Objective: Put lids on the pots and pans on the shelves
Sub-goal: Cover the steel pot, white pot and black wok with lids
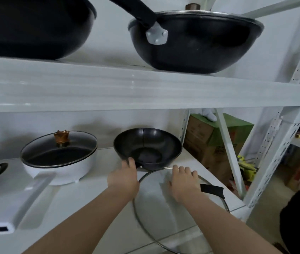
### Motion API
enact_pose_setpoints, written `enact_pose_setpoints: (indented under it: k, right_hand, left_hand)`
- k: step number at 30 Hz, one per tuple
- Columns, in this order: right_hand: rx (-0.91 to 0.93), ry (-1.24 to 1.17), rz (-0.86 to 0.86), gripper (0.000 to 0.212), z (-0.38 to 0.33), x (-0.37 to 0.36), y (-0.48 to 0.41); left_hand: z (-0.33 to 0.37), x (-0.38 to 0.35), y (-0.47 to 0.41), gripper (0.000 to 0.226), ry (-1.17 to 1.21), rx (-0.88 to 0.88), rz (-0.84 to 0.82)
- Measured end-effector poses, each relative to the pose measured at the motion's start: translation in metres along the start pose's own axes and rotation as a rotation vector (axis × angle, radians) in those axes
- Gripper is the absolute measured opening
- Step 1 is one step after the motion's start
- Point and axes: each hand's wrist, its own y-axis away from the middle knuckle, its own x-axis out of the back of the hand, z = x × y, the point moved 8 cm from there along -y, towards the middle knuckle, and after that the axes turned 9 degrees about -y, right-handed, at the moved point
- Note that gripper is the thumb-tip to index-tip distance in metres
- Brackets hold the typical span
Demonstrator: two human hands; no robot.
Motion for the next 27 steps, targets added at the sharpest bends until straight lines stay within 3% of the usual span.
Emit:
enact_pose_setpoints:
  k: [3,10,21,27]
  right_hand:
    - [-0.075,0.053,-0.034,0.065,0.022,-0.019,-0.001]
    - [0.039,0.219,-0.006,0.041,0.027,-0.032,0.006]
    - [0.164,0.257,0.057,0.032,0.052,-0.010,0.083]
    - [0.198,0.297,0.115,0.048,0.051,0.028,0.127]
  left_hand:
    - [0.002,-0.009,-0.012,0.077,-0.075,0.027,-0.041]
    - [0.008,-0.028,-0.009,0.053,-0.204,-0.002,-0.131]
    - [-0.005,-0.018,0.016,0.055,-0.301,-0.084,-0.136]
    - [-0.019,-0.015,0.043,0.059,-0.314,-0.151,-0.101]
